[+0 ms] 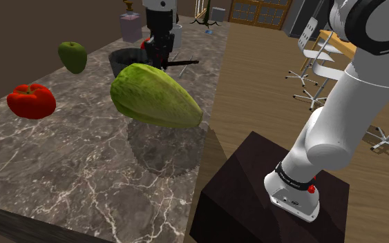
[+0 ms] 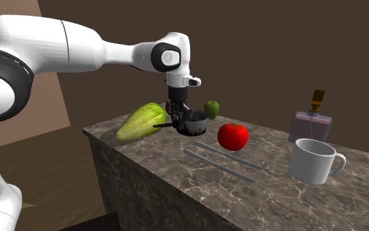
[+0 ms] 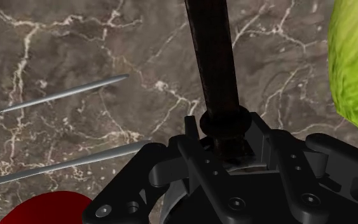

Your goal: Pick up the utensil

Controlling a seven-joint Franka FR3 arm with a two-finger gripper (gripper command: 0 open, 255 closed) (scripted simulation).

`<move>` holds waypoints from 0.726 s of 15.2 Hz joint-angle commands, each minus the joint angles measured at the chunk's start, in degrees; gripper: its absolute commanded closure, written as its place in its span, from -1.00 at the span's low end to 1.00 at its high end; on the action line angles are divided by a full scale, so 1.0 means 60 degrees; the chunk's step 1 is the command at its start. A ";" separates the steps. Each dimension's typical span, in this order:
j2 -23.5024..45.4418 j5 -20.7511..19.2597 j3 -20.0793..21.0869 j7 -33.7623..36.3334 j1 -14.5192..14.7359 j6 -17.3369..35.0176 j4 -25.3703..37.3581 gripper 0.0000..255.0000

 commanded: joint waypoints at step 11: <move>0.0420 -0.0089 0.0029 0.0054 0.0051 -0.1588 0.2004 1.00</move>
